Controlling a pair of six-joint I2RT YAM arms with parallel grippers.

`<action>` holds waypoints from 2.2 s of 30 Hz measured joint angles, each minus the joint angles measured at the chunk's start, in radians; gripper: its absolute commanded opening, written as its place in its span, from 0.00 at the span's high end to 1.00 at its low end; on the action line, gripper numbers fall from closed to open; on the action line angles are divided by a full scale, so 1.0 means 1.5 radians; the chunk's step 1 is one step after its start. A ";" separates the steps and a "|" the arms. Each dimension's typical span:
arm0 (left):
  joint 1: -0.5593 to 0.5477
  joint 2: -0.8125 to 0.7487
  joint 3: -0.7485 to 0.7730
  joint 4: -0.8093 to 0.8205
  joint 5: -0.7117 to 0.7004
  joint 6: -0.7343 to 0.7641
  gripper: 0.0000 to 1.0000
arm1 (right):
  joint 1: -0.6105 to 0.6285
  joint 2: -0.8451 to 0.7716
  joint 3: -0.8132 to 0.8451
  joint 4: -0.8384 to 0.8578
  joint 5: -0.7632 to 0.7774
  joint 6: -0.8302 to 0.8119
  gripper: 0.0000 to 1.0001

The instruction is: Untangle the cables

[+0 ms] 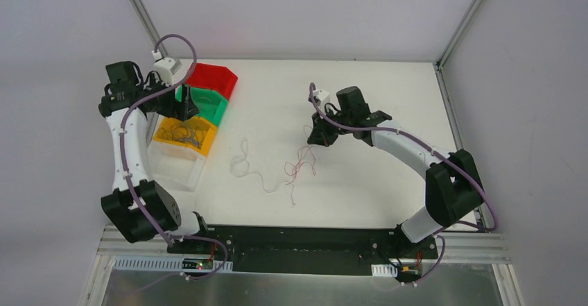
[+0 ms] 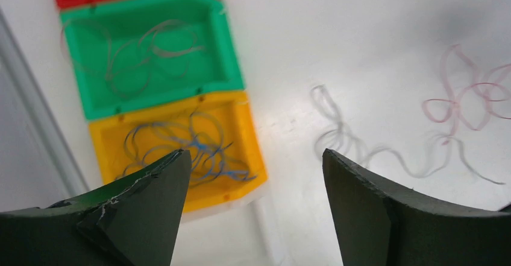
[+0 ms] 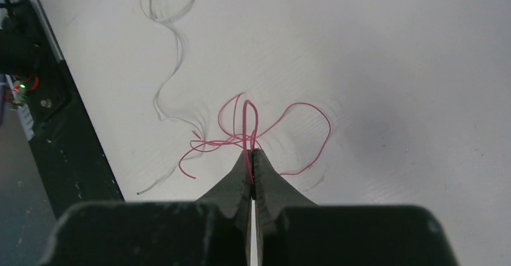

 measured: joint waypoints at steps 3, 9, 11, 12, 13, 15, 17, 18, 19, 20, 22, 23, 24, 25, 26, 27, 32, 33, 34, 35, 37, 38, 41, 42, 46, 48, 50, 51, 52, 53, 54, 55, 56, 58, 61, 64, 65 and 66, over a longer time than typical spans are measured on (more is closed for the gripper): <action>-0.067 -0.061 0.011 -0.001 0.055 -0.021 0.19 | 0.000 -0.002 0.029 0.000 -0.017 0.039 1.00; -0.266 -0.101 -0.039 0.080 0.142 -0.159 0.16 | 0.000 -0.014 0.116 0.016 -0.054 0.150 1.00; -0.303 -0.114 -0.092 0.142 0.149 -0.235 0.15 | 0.000 -0.022 0.133 0.027 -0.062 0.184 1.00; -0.316 -0.118 -0.110 0.164 0.149 -0.264 0.15 | 0.000 -0.026 0.138 0.034 -0.065 0.200 1.00; -0.334 -0.120 -0.128 0.189 0.149 -0.298 0.15 | 0.000 -0.031 0.141 0.041 -0.068 0.222 1.00; -0.369 -0.120 -0.149 0.230 0.144 -0.349 0.15 | 0.000 -0.039 0.142 0.051 -0.070 0.251 1.00; -0.401 -0.120 -0.157 0.266 0.141 -0.385 0.14 | 0.000 -0.045 0.142 0.058 -0.072 0.279 1.00; -0.417 -0.120 -0.158 0.284 0.139 -0.400 0.15 | 0.000 -0.046 0.142 0.061 -0.073 0.292 1.00; -0.431 -0.120 -0.158 0.302 0.135 -0.414 0.15 | 0.000 -0.046 0.144 0.063 -0.075 0.303 1.00; -0.445 -0.120 -0.159 0.319 0.130 -0.425 0.16 | 0.000 -0.046 0.145 0.064 -0.075 0.311 1.00; -0.468 -0.119 -0.159 0.344 0.122 -0.439 0.18 | 0.001 -0.046 0.149 0.064 -0.076 0.328 1.00; -0.480 -0.118 -0.159 0.356 0.116 -0.447 0.20 | 0.001 -0.046 0.153 0.064 -0.077 0.336 1.00; -0.491 -0.115 -0.159 0.367 0.110 -0.452 0.22 | 0.002 -0.046 0.157 0.064 -0.078 0.343 1.00; -0.500 -0.111 -0.159 0.375 0.109 -0.456 0.23 | 0.002 -0.046 0.161 0.064 -0.078 0.348 1.00; -0.513 -0.105 -0.159 0.383 0.104 -0.463 0.26 | 0.002 -0.046 0.167 0.065 -0.078 0.356 1.00; -0.516 -0.101 -0.159 0.387 0.102 -0.465 0.31 | 0.002 -0.046 0.172 0.066 -0.078 0.362 1.00; -0.559 -0.087 -0.169 0.394 0.073 -0.469 0.67 | 0.004 -0.046 0.197 0.073 -0.078 0.389 1.00; -0.563 -0.086 -0.169 0.392 0.068 -0.470 0.79 | 0.005 -0.046 0.201 0.074 -0.078 0.395 1.00; -0.566 -0.086 -0.169 0.392 0.060 -0.470 0.92 | 0.005 -0.046 0.203 0.075 -0.078 0.399 1.00; -0.566 -0.086 -0.169 0.392 0.056 -0.470 1.00 | 0.005 -0.046 0.206 0.076 -0.078 0.403 1.00; -0.565 -0.086 -0.168 0.388 0.045 -0.468 1.00 | 0.005 -0.046 0.209 0.076 -0.078 0.408 1.00; -0.565 -0.086 -0.164 0.384 0.039 -0.466 1.00 | 0.005 -0.047 0.209 0.076 -0.078 0.410 0.98; -0.561 -0.087 -0.149 0.365 0.026 -0.464 1.00 | 0.002 -0.047 0.209 0.075 -0.076 0.417 0.72; -0.556 -0.087 -0.141 0.357 0.025 -0.464 1.00 | 0.000 -0.047 0.209 0.074 -0.073 0.419 0.59; -0.512 -0.086 -0.094 0.314 0.023 -0.454 1.00 | -0.024 -0.047 0.209 0.064 -0.064 0.428 0.28; -0.470 -0.083 -0.061 0.289 0.024 -0.445 1.00 | -0.040 -0.047 0.209 0.059 -0.057 0.429 0.25; -0.416 -0.072 -0.016 0.265 0.025 -0.432 1.00 | -0.057 -0.050 0.209 0.054 -0.048 0.427 0.24; -0.390 -0.064 0.008 0.255 0.026 -0.425 1.00 | -0.064 -0.053 0.209 0.051 -0.042 0.427 0.23; -0.366 -0.055 0.030 0.245 0.026 -0.416 1.00 | -0.071 -0.056 0.209 0.049 -0.038 0.426 0.23; -0.346 -0.047 0.047 0.237 0.025 -0.410 1.00 | -0.076 -0.060 0.209 0.048 -0.034 0.426 0.23; -0.322 -0.037 0.069 0.226 0.025 -0.403 1.00 | -0.083 -0.064 0.209 0.047 -0.030 0.425 0.23; -0.301 -0.026 0.088 0.219 0.025 -0.395 1.00 | -0.088 -0.069 0.209 0.047 -0.026 0.424 0.23; -0.279 -0.013 0.108 0.211 0.024 -0.391 1.00 | -0.092 -0.073 0.209 0.047 -0.024 0.424 0.23; -0.238 0.017 0.149 0.195 0.023 -0.383 1.00 | -0.098 -0.078 0.209 0.047 -0.022 0.424 0.23; -0.186 0.067 0.204 0.181 0.022 -0.376 1.00 | -0.101 -0.079 0.207 0.047 -0.018 0.422 0.23; -0.137 0.119 0.247 0.173 0.014 -0.370 1.00 | -0.101 -0.079 0.202 0.043 -0.014 0.422 0.23; -0.123 0.134 0.256 0.169 0.008 -0.363 1.00 | -0.101 -0.079 0.201 0.042 -0.013 0.422 0.23; -0.111 0.146 0.262 0.167 0.003 -0.357 1.00 | -0.101 -0.079 0.200 0.042 -0.013 0.422 0.23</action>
